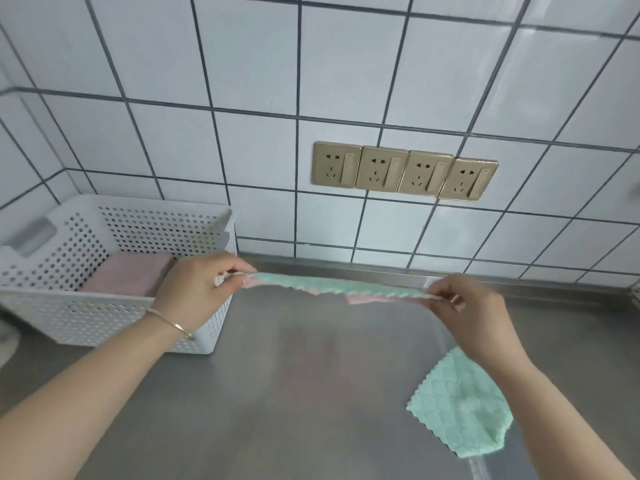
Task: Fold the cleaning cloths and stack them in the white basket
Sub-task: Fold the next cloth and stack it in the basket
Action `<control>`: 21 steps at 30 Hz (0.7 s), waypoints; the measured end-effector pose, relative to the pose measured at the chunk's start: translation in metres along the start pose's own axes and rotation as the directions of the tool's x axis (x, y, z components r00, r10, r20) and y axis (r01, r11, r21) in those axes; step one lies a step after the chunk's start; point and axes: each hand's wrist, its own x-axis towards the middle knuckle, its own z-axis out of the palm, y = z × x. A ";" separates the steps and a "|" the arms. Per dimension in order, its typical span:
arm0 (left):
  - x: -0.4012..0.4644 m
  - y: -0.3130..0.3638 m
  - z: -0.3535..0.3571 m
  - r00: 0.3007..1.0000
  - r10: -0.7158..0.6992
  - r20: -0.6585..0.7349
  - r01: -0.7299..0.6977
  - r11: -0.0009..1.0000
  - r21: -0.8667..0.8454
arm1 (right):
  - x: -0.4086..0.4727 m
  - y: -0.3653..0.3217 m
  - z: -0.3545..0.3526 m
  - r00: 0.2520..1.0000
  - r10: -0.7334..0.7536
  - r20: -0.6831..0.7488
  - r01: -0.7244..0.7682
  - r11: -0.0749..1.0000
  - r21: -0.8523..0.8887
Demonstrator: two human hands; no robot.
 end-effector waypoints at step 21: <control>-0.201 -0.071 0.118 0.829 -0.278 0.486 0.236 0.960 0.148 | -0.173 0.093 0.127 0.785 0.010 0.620 0.183 0.952 -0.246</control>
